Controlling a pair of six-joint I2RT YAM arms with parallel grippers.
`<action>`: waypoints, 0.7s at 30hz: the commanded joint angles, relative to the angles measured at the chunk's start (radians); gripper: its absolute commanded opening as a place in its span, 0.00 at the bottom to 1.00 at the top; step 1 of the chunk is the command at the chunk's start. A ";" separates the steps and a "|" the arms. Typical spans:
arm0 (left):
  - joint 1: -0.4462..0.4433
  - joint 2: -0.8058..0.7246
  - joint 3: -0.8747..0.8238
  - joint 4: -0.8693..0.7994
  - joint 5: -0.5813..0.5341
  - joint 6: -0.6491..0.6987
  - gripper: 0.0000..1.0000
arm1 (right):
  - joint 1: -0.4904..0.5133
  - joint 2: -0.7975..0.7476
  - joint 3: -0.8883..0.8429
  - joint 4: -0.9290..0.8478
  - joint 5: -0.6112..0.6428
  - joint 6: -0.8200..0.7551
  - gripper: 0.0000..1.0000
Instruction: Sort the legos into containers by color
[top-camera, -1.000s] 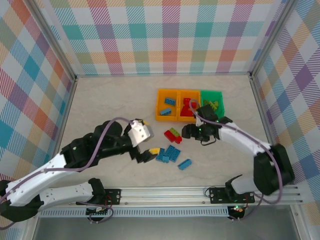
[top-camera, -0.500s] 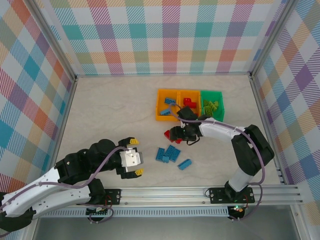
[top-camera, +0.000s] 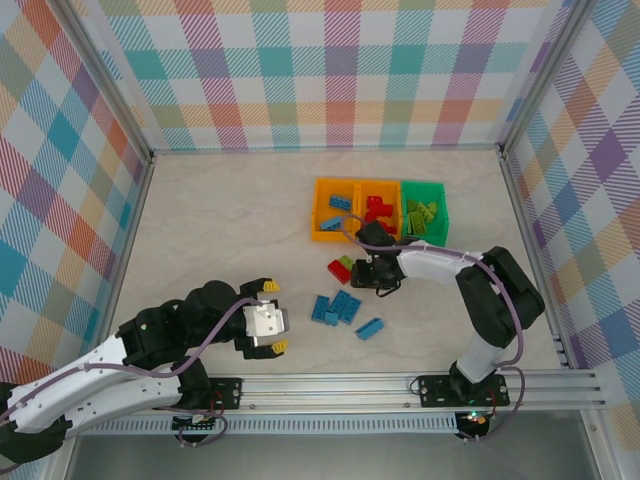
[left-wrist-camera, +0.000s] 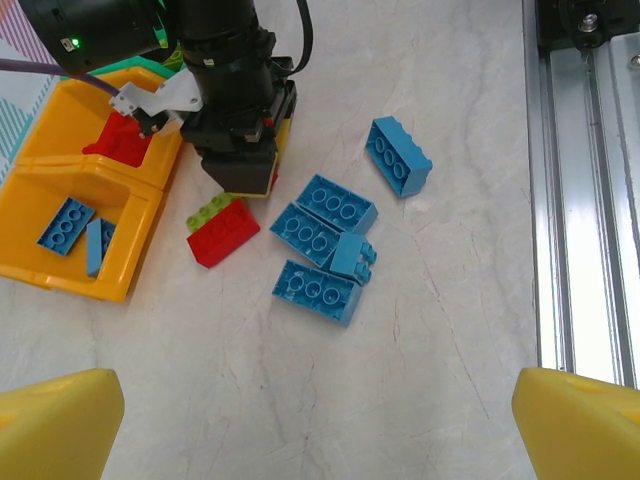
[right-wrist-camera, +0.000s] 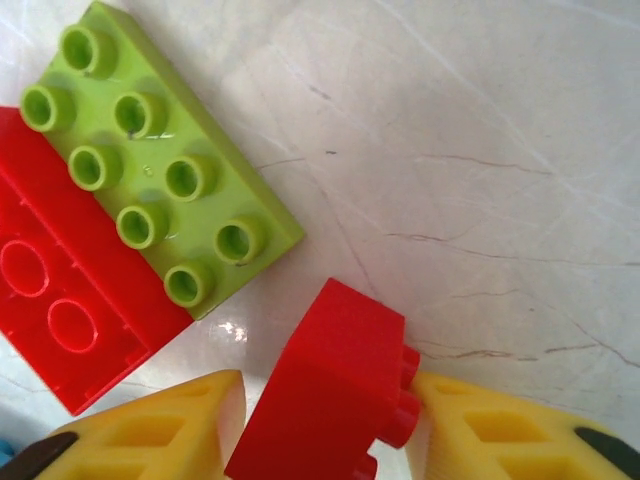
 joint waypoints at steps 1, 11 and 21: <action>0.005 0.002 -0.014 0.029 0.024 0.018 1.00 | 0.007 0.002 -0.031 0.063 0.014 -0.010 0.40; 0.007 0.004 -0.015 0.029 0.027 0.018 1.00 | 0.007 -0.116 -0.087 0.037 0.064 -0.017 0.27; 0.020 0.005 -0.024 0.059 0.044 0.008 1.00 | -0.006 -0.305 0.021 -0.071 0.208 -0.119 0.22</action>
